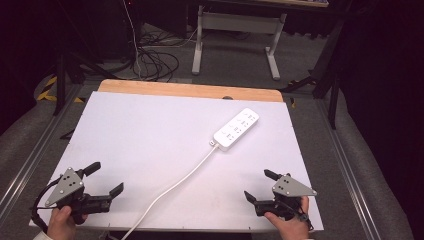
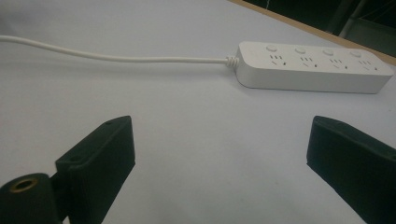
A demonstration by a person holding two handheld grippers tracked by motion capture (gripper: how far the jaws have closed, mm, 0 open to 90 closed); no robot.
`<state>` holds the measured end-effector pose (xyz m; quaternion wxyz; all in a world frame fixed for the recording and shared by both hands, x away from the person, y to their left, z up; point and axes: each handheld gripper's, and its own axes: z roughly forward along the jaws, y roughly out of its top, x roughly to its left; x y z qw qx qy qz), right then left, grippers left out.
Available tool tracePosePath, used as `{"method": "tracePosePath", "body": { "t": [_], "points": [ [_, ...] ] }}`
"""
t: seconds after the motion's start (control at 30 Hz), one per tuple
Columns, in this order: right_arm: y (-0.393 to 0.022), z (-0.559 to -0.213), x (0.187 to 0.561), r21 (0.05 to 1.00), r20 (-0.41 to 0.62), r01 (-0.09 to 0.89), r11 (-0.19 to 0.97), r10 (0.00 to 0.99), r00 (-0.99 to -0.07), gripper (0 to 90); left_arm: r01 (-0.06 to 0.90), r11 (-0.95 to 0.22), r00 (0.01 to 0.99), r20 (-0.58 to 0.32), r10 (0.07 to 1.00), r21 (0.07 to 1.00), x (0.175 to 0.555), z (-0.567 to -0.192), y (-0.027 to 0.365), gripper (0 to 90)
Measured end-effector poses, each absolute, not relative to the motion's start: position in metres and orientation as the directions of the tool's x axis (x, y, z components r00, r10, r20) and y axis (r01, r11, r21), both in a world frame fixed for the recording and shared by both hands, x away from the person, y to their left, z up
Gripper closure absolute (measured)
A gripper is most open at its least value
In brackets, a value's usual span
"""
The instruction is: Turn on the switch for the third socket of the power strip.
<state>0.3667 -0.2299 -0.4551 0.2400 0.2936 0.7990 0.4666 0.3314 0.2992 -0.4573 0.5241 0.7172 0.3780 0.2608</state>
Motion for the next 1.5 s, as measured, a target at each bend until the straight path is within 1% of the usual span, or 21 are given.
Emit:
{"method": "tracePosePath", "body": {
  "t": [0.3,0.97,1.2,1.5],
  "points": [
    [-0.229,-0.454,0.367,0.884,-0.118,0.241,0.400,0.691,-0.713,8.6,0.258,-0.178,0.576,-0.004,0.818,0.950,0.330,-0.456,0.299,1.7],
    [-0.225,-0.449,0.367,0.876,-0.120,0.247,0.415,0.682,-0.721,8.6,0.254,-0.179,0.574,0.000,0.819,0.951,0.330,-0.456,0.299,1.7],
    [-0.220,-0.438,0.371,0.867,-0.119,0.254,0.428,0.674,-0.729,11.6,0.254,-0.182,0.573,0.004,0.819,0.950,0.330,-0.456,0.299,1.7],
    [-0.212,-0.421,0.382,0.862,-0.121,0.254,0.439,0.664,-0.738,12.2,0.254,-0.182,0.572,0.004,0.820,0.950,0.330,-0.456,0.299,1.7]
  ]
}}
